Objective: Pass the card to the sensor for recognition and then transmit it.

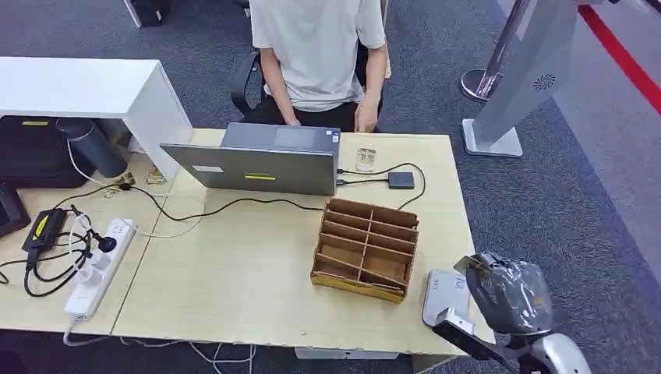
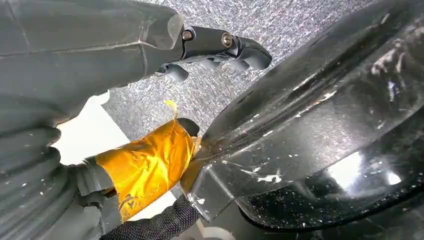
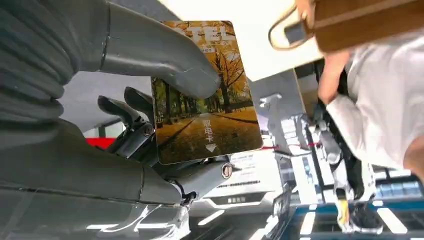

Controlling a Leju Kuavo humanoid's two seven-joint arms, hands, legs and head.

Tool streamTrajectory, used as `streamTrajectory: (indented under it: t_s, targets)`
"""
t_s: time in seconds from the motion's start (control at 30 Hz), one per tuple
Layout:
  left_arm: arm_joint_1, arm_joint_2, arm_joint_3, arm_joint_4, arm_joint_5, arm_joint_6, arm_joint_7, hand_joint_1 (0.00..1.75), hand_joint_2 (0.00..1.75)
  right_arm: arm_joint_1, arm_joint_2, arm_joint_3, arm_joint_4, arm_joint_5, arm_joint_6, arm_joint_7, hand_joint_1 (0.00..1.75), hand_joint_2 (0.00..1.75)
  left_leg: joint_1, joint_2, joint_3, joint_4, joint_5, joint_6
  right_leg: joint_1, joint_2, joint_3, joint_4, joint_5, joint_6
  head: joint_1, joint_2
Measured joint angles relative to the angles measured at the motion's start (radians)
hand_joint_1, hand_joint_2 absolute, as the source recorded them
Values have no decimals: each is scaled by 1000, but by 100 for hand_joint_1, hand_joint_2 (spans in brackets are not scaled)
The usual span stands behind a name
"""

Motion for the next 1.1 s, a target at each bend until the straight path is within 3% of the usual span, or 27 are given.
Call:
streamTrajectory:
  t_s: [0.53, 0.87, 1.1]
  targets:
    - [0, 0, 0, 0, 10, -2, 8, 0, 175, -4, 20, 119, 146, -22, -15, 69, 175, 175, 0, 0, 0, 0, 0, 0, 0, 0, 0, 0, 0, 0, 0, 0]
    - [0, 0, 0, 0, 16, -1, 12, 0, 175, 16, 20, 188, 221, -48, -68, 118, 175, 175, 0, 0, 0, 0, 0, 0, 0, 0, 0, 0, 0, 0, 0, 0]
    - [0, 0, 0, 0, 17, 9, 19, 0, 175, 11, 18, 199, 201, -95, -75, 99, 175, 175, 0, 0, 0, 0, 0, 0, 0, 0, 0, 0, 0, 0, 0, 0]
